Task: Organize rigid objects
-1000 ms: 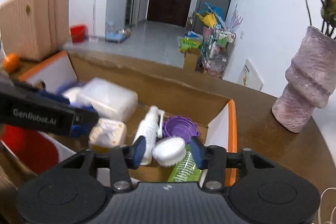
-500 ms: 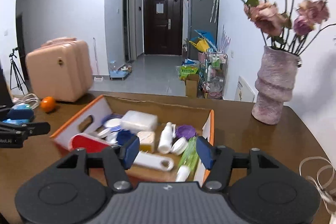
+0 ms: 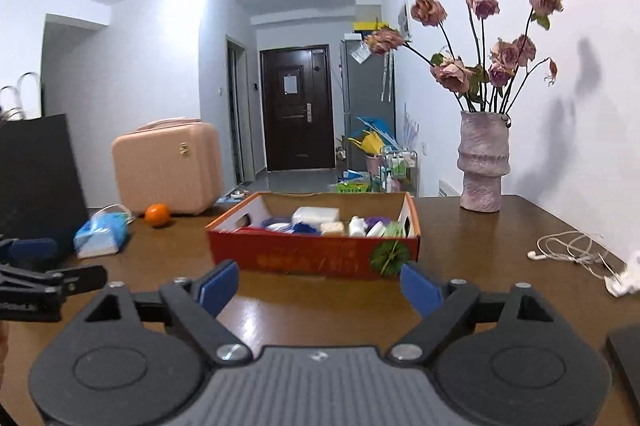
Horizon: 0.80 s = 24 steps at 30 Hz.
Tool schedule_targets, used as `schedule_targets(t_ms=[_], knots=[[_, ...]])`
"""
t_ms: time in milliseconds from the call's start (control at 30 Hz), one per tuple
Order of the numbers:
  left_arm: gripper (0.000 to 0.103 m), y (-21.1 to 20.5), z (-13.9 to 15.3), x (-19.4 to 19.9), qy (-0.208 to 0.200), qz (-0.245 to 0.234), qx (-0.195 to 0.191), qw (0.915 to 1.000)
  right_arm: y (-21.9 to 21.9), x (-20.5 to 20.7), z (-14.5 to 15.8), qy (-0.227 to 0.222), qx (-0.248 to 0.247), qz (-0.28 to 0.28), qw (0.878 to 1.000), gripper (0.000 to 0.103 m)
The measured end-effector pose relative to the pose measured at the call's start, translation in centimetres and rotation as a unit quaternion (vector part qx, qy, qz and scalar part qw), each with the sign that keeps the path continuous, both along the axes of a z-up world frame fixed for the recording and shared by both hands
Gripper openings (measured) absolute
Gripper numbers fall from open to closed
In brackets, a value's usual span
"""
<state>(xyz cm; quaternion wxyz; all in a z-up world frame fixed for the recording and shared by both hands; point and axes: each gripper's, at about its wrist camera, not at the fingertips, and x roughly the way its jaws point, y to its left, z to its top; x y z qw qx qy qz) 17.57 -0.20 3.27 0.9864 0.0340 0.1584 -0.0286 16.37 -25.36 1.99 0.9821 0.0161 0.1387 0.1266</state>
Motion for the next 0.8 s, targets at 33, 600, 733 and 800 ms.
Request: schedule_targets(t_ms=[33, 600, 733, 800], knots=[[0.103, -0.2, -0.4, -1.5, -0.001, 0.003, 0.001, 1.0000, 0.2, -1.2, -0.3, -0.002, -0.002, 0.003, 1.000, 0.090], [0.103, 0.9, -2.6, -17.1, -0.034, 0.049, -0.027, 0.9979, 2.8, -14.2, -2.8, -0.005, 0.004, -0.008, 1.000, 0.103], [0.103, 0.6, -2.3, -17.0, -0.036, 0.043, -0.024, 0.9981, 3.1, -14.6, -2.9, -0.009, 0.002, -0.012, 1.000, 0.103], [0.103, 0.7, -2.2, -17.0, -0.037, 0.044, -0.028, 0.9979, 2.9, -14.5, -2.8, -0.006, 0.005, -0.010, 1.000, 0.103]])
